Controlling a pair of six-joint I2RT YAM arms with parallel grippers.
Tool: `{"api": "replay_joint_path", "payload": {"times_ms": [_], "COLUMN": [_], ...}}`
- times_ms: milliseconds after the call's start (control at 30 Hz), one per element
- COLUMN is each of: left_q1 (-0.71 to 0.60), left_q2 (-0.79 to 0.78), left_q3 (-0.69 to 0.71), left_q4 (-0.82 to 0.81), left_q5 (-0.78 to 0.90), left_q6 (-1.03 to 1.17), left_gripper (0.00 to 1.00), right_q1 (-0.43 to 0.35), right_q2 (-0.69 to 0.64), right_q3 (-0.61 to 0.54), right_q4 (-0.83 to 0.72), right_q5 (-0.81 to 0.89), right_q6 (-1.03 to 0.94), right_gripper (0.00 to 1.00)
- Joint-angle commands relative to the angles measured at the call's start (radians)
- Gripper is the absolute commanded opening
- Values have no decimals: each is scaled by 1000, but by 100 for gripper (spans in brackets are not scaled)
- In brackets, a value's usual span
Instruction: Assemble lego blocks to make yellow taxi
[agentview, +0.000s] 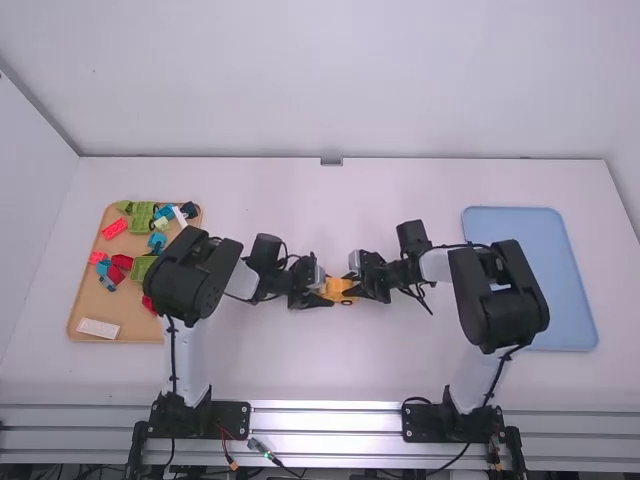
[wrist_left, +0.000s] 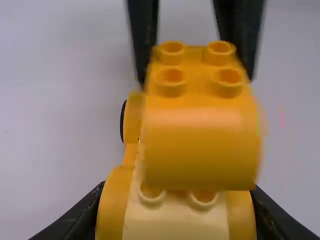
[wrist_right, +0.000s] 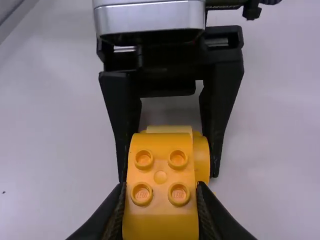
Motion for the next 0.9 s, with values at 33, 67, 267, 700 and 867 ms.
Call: {"api": "replay_joint_path", "payload": {"times_ms": [33,67,267,700,867], "left_q1": [-4,-3,-3,-6,-11], "left_q2": [5,5,5,5,5], "left_q3": [-11,-11,-12,-12,-12], "left_q4": [-10,-10,-11,-36,-47], "left_q5": [-59,-60,-60,-60,-60], "left_q6": [-42,-42,-42,-24,-5], "left_gripper": [26,27,27,27,26], "right_q1": [12,15,22,0,-32], "right_q2": [-11,-9,-3,-3,-4], "right_q3": [-22,-22,-41,-98,-48], "right_q4": [-11,-11,59,307,212], "right_q5": [14,13,9,14,-34], "right_q6": [-15,-15,3,163,143], "right_gripper": [0,0,0,0,0]}}
